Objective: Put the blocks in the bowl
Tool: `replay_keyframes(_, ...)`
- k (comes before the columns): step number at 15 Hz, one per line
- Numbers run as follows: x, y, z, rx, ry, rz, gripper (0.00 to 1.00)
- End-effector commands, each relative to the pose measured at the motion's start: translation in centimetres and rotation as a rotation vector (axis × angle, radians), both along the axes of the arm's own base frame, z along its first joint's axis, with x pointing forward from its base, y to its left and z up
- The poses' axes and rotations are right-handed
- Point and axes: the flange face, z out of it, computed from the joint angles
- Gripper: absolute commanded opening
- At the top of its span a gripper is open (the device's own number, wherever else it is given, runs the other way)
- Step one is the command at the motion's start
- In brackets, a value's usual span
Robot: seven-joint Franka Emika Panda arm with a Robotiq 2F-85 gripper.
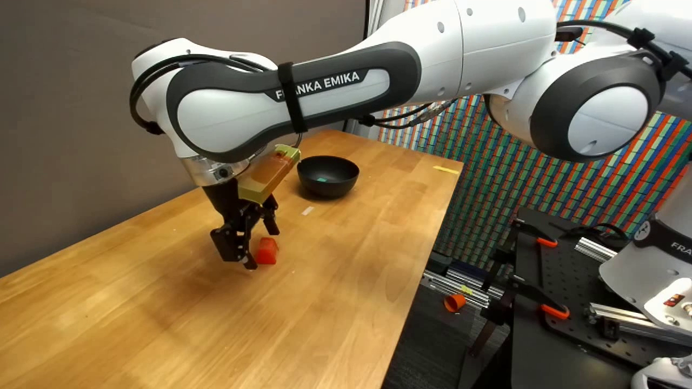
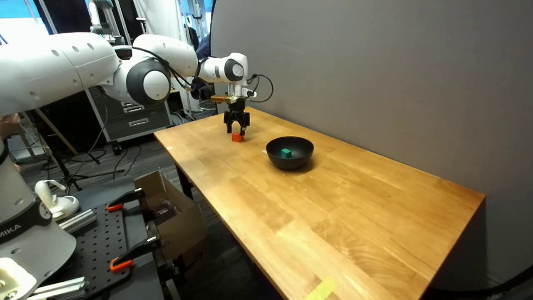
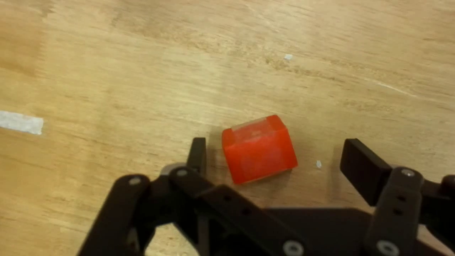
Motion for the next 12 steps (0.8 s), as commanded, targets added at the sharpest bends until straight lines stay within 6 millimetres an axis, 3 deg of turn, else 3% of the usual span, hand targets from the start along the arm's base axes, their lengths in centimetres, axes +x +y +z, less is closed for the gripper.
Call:
replay_keyframes(1, 0.1, -0.8, -0.6, 0.047, 0.052, 0.085, 0.65)
replay_keyframes(4, -0.1, -1.2, -1.2, 0.049, 0.079, 0.109, 0.42)
replay_keyframes(7, 0.5, -2.4, 0.2, 0.017, 0.078, 0.078, 0.21)
replay_keyframes(12, 3.6, -8.7, 4.7, -0.141, -0.007, -0.035, 0.21)
